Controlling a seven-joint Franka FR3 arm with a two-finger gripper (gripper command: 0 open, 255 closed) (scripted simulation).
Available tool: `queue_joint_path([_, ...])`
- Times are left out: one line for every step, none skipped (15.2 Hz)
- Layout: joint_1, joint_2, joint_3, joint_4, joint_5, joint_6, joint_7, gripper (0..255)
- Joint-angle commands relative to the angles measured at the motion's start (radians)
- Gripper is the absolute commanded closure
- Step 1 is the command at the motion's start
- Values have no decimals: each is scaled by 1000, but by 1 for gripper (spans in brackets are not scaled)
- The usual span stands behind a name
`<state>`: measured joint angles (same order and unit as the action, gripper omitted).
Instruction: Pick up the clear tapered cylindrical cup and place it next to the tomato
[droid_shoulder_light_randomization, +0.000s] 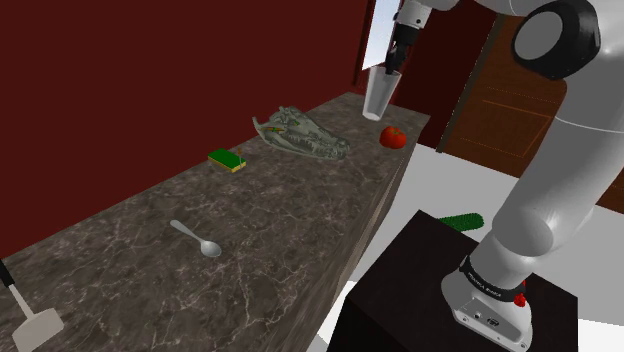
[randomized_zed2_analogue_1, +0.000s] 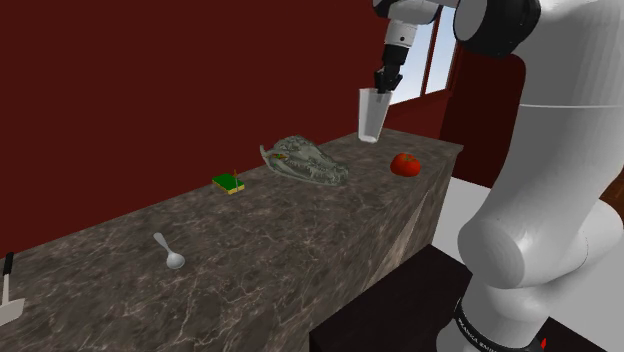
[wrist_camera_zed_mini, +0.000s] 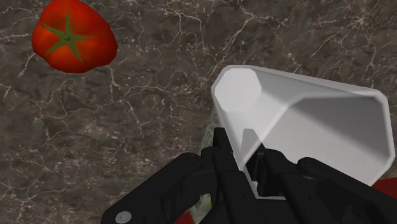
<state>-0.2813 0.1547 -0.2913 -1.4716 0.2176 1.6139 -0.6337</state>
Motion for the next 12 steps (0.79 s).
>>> queue_joint_path([3,-7,1,-36,-2,30,-3,255])
queue_joint_path([4,-9,1,-52,-2,44,-5,255])
queue_joint_path([5,-11,2,-68,-2,58,-7,255])
queue_joint_path([5,-13,2,-84,-3,72,-9,255])
queue_joint_path([6,-15,3,-100,-3,86,-10,255])
queue_joint_path([7,-16,3,-115,-3,100,-12,255])
queue_joint_path([7,-17,3,-129,-3,113,-14,255])
queue_joint_path([8,-18,4,-144,-2,127,-16,255])
queue_joint_path([9,-18,4,-157,-2,140,-18,255])
queue_joint_path([9,-18,4,-171,-2,153,-21,255])
queue_joint_path([10,-18,4,-184,-1,166,-23,255])
queue_joint_path([10,-18,5,-198,0,180,-25,255])
